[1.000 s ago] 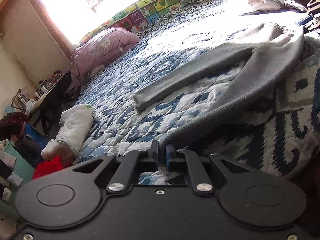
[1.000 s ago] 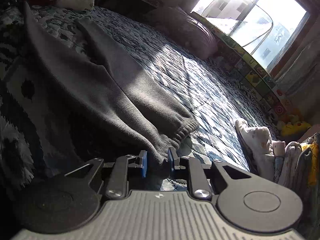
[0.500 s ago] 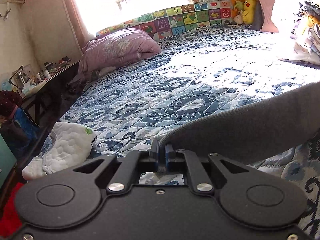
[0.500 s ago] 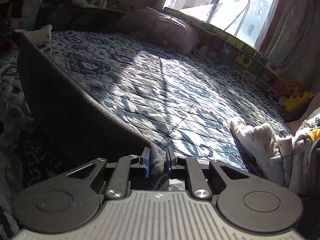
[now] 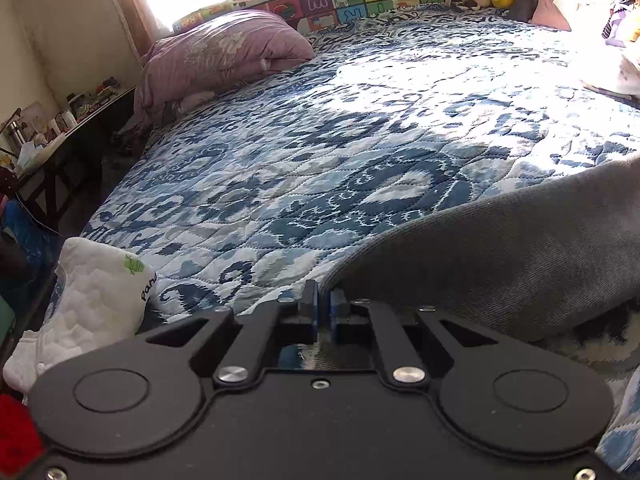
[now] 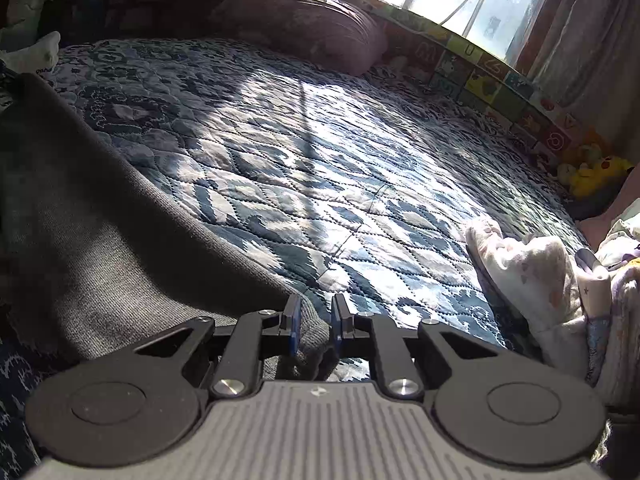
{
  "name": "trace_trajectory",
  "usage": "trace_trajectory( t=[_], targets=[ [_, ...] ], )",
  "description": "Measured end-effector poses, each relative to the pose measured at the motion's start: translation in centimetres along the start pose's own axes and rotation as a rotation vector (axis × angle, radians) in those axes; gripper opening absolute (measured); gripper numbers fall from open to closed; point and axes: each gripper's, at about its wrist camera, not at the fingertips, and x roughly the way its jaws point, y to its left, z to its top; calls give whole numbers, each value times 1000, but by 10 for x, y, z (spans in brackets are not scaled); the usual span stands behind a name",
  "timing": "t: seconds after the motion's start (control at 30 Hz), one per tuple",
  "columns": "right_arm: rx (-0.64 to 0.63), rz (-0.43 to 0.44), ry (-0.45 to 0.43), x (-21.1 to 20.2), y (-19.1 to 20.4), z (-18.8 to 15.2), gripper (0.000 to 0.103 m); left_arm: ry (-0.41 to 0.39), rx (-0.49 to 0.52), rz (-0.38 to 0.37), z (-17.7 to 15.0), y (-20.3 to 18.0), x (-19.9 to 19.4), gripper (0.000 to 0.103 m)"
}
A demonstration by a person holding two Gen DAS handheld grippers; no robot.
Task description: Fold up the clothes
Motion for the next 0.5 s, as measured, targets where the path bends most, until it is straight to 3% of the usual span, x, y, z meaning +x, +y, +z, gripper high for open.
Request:
trace_trajectory(
  t=[0.5],
  targets=[
    [36, -39, 58, 38, 2, -5, 18, 175, -52, -72, 9, 6, 48, 5]
  ],
)
